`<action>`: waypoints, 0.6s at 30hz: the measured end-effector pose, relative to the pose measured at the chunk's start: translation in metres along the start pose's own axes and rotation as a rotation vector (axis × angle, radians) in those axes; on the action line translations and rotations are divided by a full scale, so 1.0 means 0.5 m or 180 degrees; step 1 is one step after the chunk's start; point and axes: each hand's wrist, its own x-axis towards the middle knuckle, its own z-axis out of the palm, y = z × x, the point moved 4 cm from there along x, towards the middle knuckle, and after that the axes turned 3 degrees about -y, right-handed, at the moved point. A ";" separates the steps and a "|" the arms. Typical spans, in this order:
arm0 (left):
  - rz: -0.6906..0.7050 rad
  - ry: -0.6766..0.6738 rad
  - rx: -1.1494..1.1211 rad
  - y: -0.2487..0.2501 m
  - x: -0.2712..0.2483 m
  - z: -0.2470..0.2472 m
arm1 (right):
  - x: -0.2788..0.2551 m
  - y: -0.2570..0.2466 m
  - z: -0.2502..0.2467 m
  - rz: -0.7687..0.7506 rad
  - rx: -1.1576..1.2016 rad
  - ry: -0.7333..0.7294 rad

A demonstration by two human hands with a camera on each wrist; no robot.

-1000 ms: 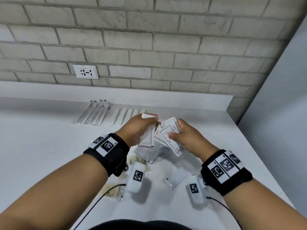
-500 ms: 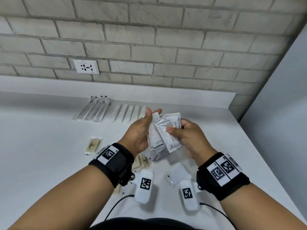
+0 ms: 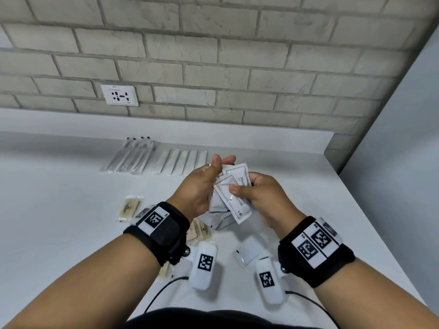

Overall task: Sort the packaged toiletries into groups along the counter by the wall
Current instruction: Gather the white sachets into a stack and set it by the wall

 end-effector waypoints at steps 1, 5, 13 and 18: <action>-0.0058 -0.0024 0.0065 -0.002 -0.003 0.001 | -0.002 0.003 -0.001 -0.0010 0.0039 0.0038; -0.0164 0.0102 0.0135 -0.003 -0.010 -0.015 | 0.006 -0.017 -0.035 -0.0338 -0.0258 0.0432; -0.0666 0.0077 0.0236 0.004 -0.011 -0.030 | -0.011 -0.079 -0.061 -0.3342 -0.3565 0.0623; -0.0190 0.0234 0.0475 0.010 -0.013 -0.032 | -0.008 -0.050 -0.092 -0.3204 -0.3456 0.0826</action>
